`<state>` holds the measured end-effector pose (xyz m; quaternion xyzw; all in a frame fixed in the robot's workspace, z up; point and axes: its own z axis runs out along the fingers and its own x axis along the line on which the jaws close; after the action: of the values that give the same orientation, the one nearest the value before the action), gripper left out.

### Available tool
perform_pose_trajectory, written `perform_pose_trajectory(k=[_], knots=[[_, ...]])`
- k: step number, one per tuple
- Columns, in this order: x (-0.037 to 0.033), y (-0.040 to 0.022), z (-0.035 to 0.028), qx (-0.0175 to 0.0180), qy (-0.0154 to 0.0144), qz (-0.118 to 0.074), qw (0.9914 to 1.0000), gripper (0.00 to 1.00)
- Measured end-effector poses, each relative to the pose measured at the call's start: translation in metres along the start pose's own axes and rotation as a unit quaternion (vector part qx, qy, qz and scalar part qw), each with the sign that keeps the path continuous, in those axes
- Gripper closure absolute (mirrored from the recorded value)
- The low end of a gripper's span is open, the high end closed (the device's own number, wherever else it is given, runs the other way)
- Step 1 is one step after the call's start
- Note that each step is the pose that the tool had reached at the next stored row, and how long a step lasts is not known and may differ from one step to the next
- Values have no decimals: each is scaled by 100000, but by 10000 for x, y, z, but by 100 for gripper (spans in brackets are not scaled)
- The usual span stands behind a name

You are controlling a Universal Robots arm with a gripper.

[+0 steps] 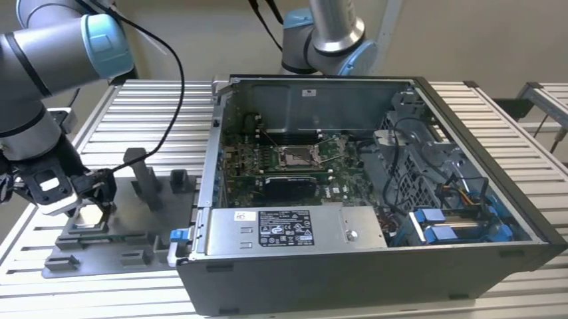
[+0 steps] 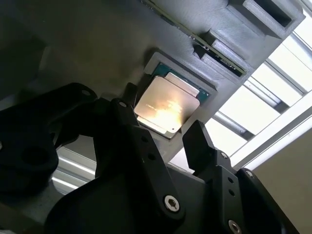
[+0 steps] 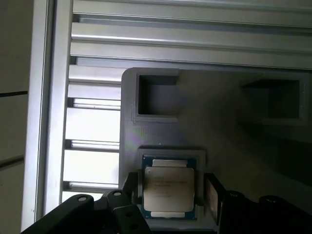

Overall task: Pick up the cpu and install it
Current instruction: 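Place the cpu into insertion slot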

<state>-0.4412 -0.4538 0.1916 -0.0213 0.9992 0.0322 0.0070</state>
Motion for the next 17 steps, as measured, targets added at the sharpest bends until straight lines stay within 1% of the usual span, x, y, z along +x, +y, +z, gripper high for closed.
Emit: perform_pose_trajectory(k=[5, 9, 15, 17], knots=[[1, -4, 41, -4, 97, -7, 100000, 0], [1, -5, 63, -1, 106, -7, 100000, 0], [1, -6, 67, -7, 98, 33, 100000, 0], [1, -10, 67, -7, 93, 357, 99999, 0]])
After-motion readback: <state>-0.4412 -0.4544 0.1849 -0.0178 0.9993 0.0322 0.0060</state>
